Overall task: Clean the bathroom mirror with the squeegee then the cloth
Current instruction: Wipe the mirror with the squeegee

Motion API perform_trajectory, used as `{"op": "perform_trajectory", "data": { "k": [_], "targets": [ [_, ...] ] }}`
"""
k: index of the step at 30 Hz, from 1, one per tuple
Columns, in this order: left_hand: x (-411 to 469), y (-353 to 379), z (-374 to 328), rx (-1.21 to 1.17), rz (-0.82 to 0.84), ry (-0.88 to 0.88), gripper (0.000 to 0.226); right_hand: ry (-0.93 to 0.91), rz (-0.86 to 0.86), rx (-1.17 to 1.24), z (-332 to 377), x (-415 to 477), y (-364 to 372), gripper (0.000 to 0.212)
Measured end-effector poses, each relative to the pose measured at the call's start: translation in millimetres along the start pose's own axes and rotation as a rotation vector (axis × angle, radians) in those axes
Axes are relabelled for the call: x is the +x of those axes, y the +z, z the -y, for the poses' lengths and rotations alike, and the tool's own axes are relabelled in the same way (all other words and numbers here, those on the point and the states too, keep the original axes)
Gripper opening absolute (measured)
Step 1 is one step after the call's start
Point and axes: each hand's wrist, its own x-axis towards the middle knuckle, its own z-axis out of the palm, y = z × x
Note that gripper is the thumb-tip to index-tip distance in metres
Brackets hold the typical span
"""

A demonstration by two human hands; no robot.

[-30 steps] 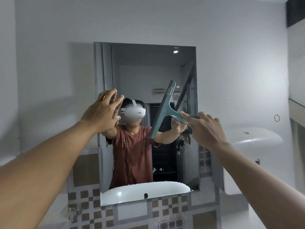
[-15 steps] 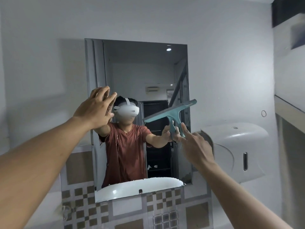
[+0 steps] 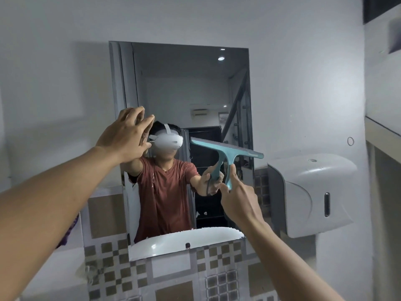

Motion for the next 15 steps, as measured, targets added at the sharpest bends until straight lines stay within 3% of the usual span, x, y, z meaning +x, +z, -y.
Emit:
{"op": "perform_trajectory", "data": {
  "k": [8, 15],
  "targets": [
    [8, -13, 4, -0.033, -0.036, -0.005, 0.053, 0.12, 0.029, 0.374, 53, -26, 32, 0.073],
    [18, -12, 22, -0.024, 0.025, -0.009, 0.063, 0.122, 0.04, 0.513, 80, -55, 87, 0.078]
  ]
}}
